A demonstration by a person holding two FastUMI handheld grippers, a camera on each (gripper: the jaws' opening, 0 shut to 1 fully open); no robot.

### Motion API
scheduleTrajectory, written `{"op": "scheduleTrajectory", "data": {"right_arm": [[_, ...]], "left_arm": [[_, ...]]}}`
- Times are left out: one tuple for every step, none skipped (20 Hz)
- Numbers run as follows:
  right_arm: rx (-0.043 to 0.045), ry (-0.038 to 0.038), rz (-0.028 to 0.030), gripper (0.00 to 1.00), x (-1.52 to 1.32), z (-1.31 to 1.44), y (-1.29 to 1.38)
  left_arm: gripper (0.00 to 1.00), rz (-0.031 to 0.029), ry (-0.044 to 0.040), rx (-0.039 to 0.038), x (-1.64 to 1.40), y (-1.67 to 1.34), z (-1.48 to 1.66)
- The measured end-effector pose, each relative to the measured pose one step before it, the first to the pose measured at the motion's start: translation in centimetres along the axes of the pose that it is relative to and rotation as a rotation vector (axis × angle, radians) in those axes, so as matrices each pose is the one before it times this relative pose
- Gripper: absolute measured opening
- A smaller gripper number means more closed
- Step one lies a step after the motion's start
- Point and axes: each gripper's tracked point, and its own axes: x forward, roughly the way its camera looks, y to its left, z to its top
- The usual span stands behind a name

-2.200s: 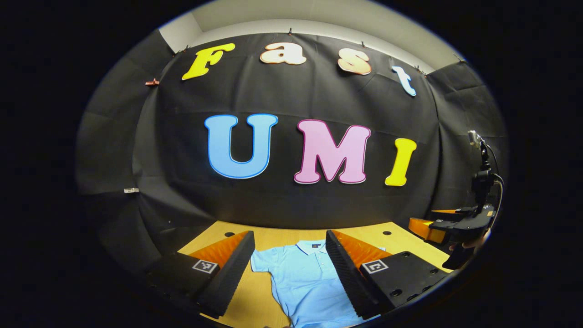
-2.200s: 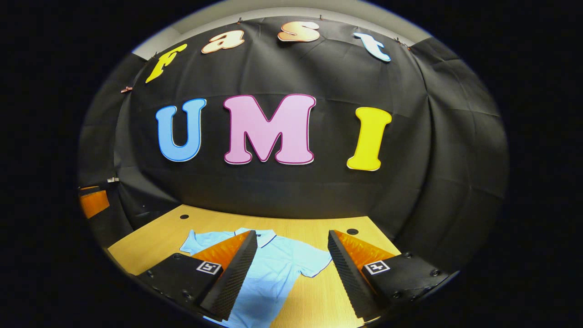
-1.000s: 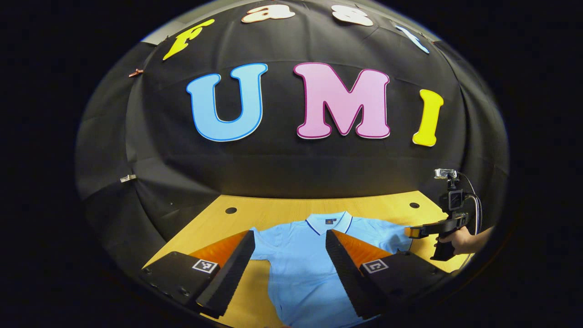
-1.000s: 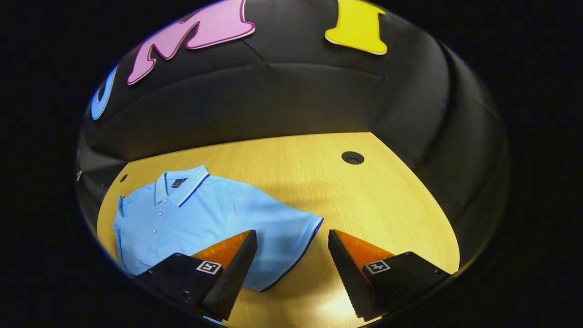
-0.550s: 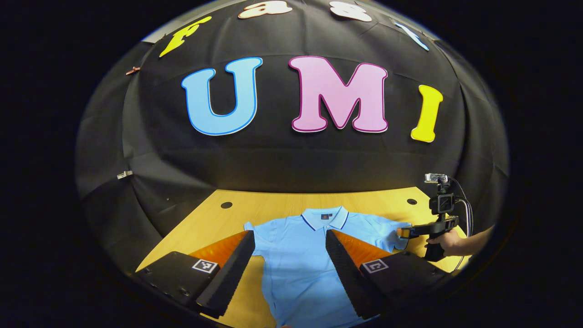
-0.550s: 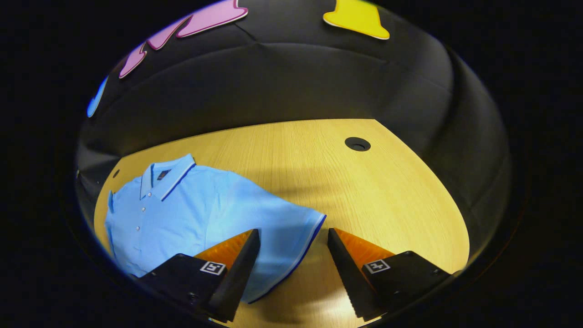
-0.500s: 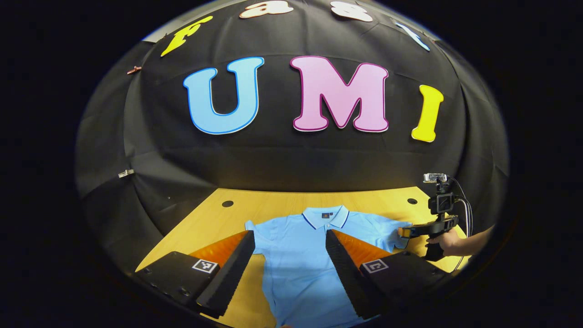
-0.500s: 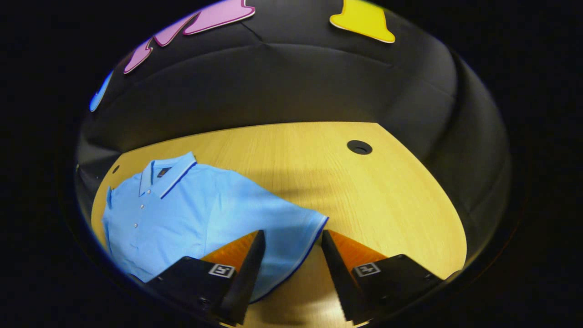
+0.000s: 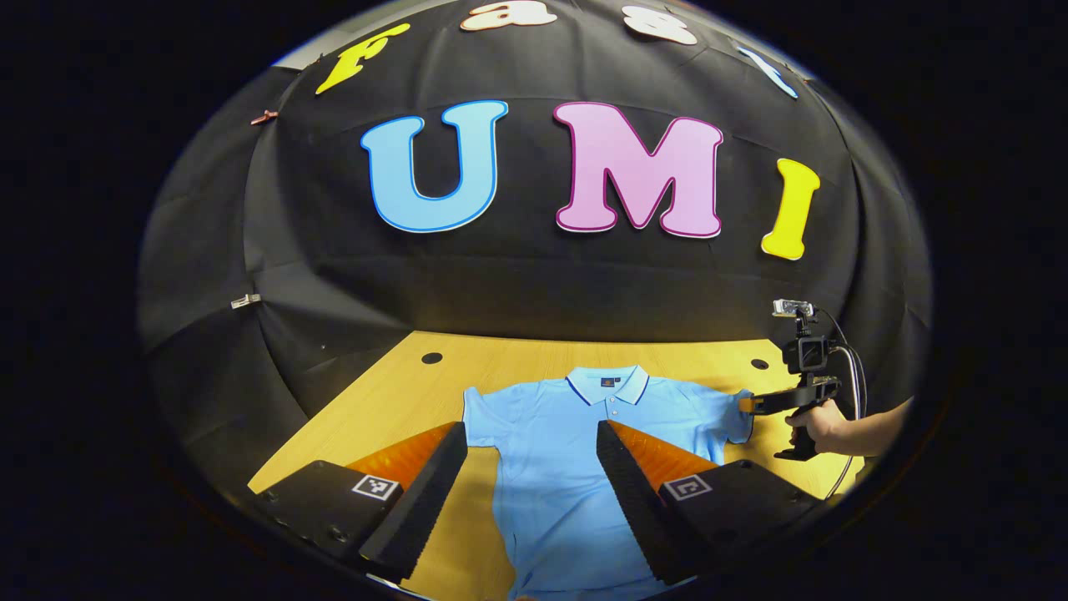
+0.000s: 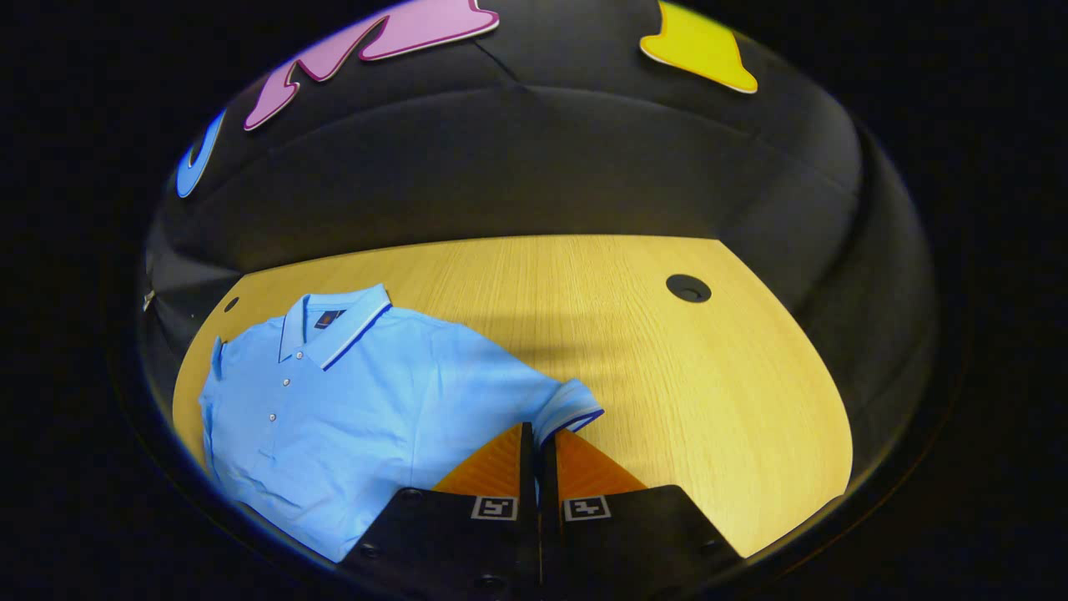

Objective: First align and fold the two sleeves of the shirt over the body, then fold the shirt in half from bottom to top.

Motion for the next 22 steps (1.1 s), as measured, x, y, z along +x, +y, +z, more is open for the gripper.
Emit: {"op": "scheduleTrajectory", "data": {"right_arm": [[-0.00942, -0.009, 0.00511, 0.05, -0.43, 0.549, 0.349], [-0.01453, -0.01509, 0.00681, 0.06, -0.598, 0.888, 0.633], [-0.01339, -0.01173, 0.00817, 0.06, -0.488, 0.853, 0.677], [-0.01812, -0.01513, 0.01563, 0.05, -0.446, 1.022, 1.099], [-0.01403, -0.01003, 0.01505, 0.05, -0.469, 0.769, 1.066], [-0.01547, -0.01012, 0.01368, 0.05, -0.16, 0.782, 1.135], [-0.0228, -0.00922, 0.01804, 0.05, 0.043, 0.815, 1.636], [-0.01586, -0.0055, 0.01536, 0.05, -0.024, 0.481, 1.468], [-0.01576, -0.00331, 0.01521, 0.05, -0.127, 0.458, 1.355], [-0.01041, -0.00207, 0.01718, 0.05, -0.011, 0.349, 1.539], [-0.01367, -0.00271, 0.01728, 0.05, 0.267, 0.284, 2.139], [-0.01234, 0.00535, 0.01076, 0.05, 0.348, -0.264, 1.544], [-0.02088, 0.01221, 0.01203, 0.05, 0.354, -0.354, 1.858], [-0.01888, 0.01198, 0.00512, 0.05, 0.247, -0.374, 1.301], [-0.01795, 0.01246, 0.00403, 0.05, 0.382, -0.468, 1.267], [-0.01234, 0.01189, 0.01365, 0.05, 0.485, -0.572, 1.506], [-0.00468, 0.01223, 0.01492, 0.06, 0.354, -0.398, 1.359], [-0.00002, 0.00714, 0.0161, 0.05, 0.273, -0.313, 1.34], [0.00499, 0.00439, 0.03501, 0.07, 0.1, -0.209, 2.012], [0.00494, -0.00029, 0.04296, 0.14, 0.205, -0.167, 1.88], [-0.00852, -0.00539, 0.0215, 0.19, -0.216, -0.124, 1.205], [-0.01677, -0.00773, 0.01734, 0.24, -0.157, -0.019, 0.689]], "left_arm": [[0.99, -0.00011, -0.00138, -0.01004, -0.071, 0.248, -0.181], [0.99, 0.0019, 0.00069, -0.01275, -0.166, 0.367, -0.167], [0.99, 0.00755, -0.00393, -0.00841, -0.239, 0.562, -0.074], [0.99, 0.01202, -0.00492, -0.01109, -0.289, 0.765, -0.003], [0.99, 0.00876, -0.00208, -0.00735, -0.254, 0.556, -0.275], [0.99, 0.00731, -0.00063, -0.0068, -0.311, 0.605, -0.27], [0.99, 0.00972, 0.00341, -0.00768, -0.357, 0.809, -0.413], [0.99, 0.00626, 0.00245, -0.0054, -0.2, 0.661, -0.465], [0.99, 0.009, -0.00097, -0.00538, -0.318, 0.681, -0.246], [0.99, 0.01016, -0.00261, -0.0039, -0.267, 0.79, -0.254], [0.99, 0.01192, 0.00117, -0.00529, -0.279, 0.963, -0.359], [0.99, 0.00822, 0.00521, -0.00527, -0.231, 0.819, -0.22], [0.99, 0.00776, 0.00174, -0.00546, -0.131, 0.848, -0.318], [0.99, 0.00922, -0.00216, -0.00739, -0.216, 1.076, -0.102], [0.99, 0.00478, 0.00228, -0.00687, 0.044, 0.756, -0.065], [0.99, 0.00252, 0.01231, -0.01272, 0.214, 0.519, -0.465], [0.99, -0.0043, 0.00814, -0.01955, 0.336, 0.271, -0.287], [0.99, -0.01452, 0.00407, -0.01466, 0.44, -0.034, -0.193], [0.99, -0.0111, 0.007, -0.00698, 1.198, -0.037, -0.056], [0.99, -0.00853, 0.00298, 0.00121, 1.285, 0.008, -0.06], [0.99, -0.00981, -0.0011, 0.00469, 1.069, -0.108, 0.112], [0.99, -0.00821, -0.00333, 0.0073, 0.975, -0.131, 0.306]]}}
